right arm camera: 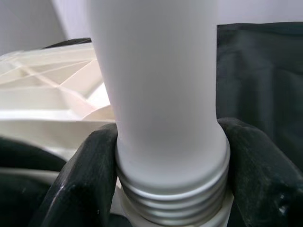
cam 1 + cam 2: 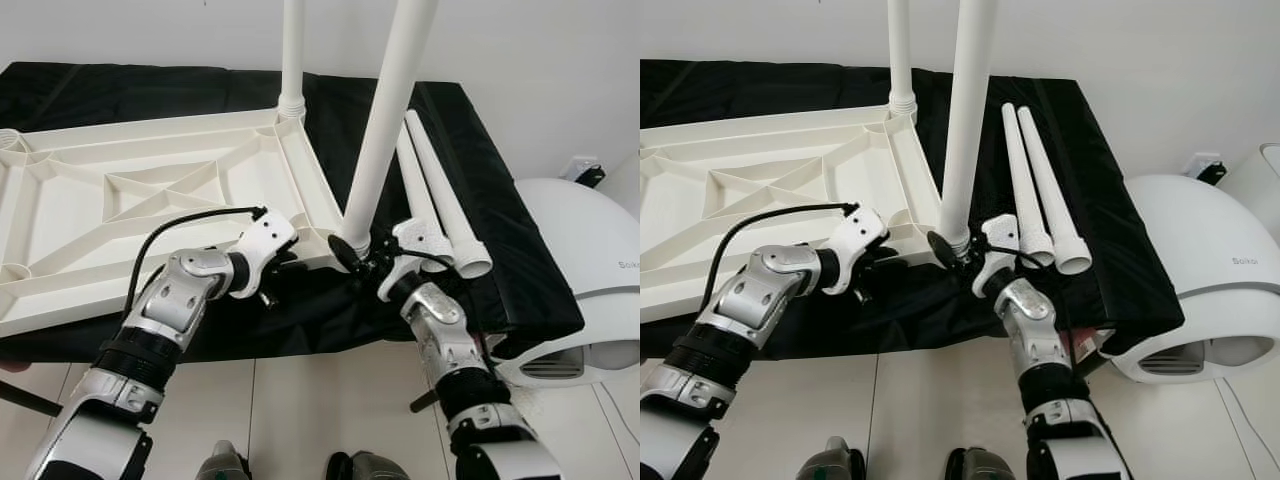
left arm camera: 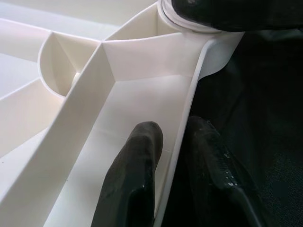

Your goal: Building children table

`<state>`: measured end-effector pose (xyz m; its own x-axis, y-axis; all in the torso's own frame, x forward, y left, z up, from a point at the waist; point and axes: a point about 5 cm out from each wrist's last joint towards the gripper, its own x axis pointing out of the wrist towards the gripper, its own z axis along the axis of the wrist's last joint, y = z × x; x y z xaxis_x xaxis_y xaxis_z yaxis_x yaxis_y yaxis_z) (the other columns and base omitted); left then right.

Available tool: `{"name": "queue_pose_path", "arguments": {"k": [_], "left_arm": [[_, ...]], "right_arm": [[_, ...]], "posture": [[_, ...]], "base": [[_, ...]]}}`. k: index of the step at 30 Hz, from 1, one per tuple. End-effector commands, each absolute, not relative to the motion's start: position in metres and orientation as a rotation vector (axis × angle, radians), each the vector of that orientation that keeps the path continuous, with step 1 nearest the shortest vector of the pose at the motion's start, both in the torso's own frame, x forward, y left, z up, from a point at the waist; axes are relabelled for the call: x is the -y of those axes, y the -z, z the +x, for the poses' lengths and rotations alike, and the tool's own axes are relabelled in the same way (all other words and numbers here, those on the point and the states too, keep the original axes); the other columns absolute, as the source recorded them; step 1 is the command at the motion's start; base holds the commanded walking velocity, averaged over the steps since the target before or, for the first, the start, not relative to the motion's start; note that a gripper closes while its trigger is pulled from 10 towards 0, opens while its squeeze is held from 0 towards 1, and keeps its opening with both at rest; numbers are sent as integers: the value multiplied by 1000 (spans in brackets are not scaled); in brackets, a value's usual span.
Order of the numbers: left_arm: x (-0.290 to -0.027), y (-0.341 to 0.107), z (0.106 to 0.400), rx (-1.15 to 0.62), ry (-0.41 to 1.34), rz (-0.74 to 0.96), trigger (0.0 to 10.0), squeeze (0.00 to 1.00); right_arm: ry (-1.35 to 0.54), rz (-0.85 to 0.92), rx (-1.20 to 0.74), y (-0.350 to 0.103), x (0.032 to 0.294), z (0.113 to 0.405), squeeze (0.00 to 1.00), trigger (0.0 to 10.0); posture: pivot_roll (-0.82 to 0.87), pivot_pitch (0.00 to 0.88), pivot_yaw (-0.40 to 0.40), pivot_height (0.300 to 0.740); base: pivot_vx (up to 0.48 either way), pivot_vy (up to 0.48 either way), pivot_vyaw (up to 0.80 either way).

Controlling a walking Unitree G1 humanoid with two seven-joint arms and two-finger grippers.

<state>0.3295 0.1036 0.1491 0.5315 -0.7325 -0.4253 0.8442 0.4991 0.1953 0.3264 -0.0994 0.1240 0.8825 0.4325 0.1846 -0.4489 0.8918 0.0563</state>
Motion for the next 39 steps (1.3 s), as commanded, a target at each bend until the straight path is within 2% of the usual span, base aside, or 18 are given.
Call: {"name": "queue_pose_path", "arguments": {"k": [1,7,14,22,23,24,25,26,27,28,33,39], "left_arm": [[-96,-146,327,-309,1016,402,10000,0],[-95,-147,327,-307,1016,402,10000,0],[-95,-147,328,-306,1010,400,10000,0],[-95,-147,328,-306,1008,397,10000,0],[-96,-147,328,-306,1007,396,10000,0],[-96,-147,328,-306,1007,396,10000,0],[-96,-147,329,-306,1007,396,10000,0],[-96,-147,329,-306,1006,396,10000,0],[-96,-147,329,-306,1006,396,10000,0],[-96,-148,329,-306,1006,396,10000,0],[-96,-148,330,-305,1006,396,10000,0],[-96,-149,330,-304,1008,396,10000,0]], "right_arm": [[-391,104,149,-122,91,324,0,0],[-340,97,143,-122,82,319,0,0],[-255,109,115,-123,57,309,0,0],[-259,95,105,-125,54,309,0,0],[-251,93,94,-124,56,310,0,1529],[-241,91,79,-122,58,310,0,10000],[-233,89,68,-121,59,311,0,10000],[-236,91,66,-121,59,310,773,10000],[-236,91,66,-121,59,310,773,10000],[-253,110,72,-122,59,310,1000,10000],[-280,105,74,-123,63,311,1000,10000],[-353,85,103,-127,83,319,1000,10000]], "posture": [[25,44,-49,740],[25,46,-50,740],[27,51,-54,740],[28,54,-57,740],[26,55,-57,740],[26,55,-57,740],[26,56,-56,740],[25,57,-56,740],[25,57,-56,740],[24,56,-55,740],[21,57,-53,740],[18,59,-51,740]], "base": [[0,0,0],[0,0,0],[0,0,0],[0,0,0],[0,0,0],[0,0,0],[0,0,0],[0,0,0],[0,0,0],[0,0,0],[0,0,0],[0,0,0]]}}
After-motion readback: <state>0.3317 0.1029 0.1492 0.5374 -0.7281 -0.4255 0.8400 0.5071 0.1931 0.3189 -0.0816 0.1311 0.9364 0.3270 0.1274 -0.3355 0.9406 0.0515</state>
